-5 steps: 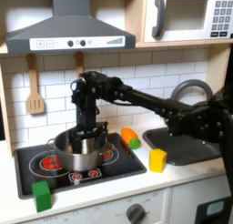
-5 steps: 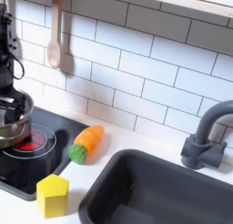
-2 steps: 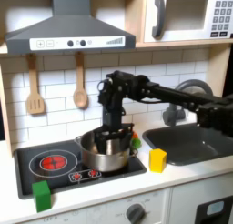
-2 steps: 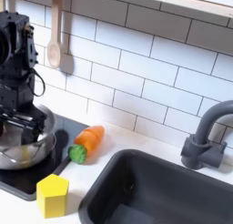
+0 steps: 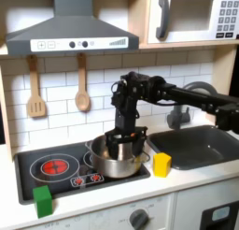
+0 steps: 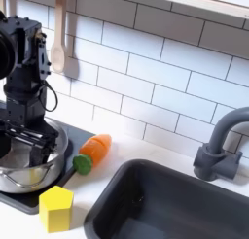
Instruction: Slide pot right
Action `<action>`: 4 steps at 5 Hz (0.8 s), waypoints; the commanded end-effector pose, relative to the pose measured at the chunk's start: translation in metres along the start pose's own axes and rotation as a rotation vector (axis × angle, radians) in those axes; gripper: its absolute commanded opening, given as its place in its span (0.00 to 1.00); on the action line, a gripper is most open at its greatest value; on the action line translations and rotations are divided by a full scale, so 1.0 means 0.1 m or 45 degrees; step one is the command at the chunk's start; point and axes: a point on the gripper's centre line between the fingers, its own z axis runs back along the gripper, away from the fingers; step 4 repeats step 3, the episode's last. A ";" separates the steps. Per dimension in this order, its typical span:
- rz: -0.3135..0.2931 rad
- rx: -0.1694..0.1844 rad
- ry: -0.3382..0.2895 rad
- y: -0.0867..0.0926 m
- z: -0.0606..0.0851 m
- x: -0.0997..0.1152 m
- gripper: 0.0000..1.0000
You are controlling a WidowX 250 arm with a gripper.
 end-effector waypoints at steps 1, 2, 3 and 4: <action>-0.001 0.001 -0.152 0.03 0.43 -0.04 1.00; -0.032 0.000 -0.191 -0.01 0.58 -0.09 1.00; -0.031 0.003 -0.196 0.00 0.58 -0.09 1.00; -0.031 0.003 -0.196 0.00 0.58 -0.09 1.00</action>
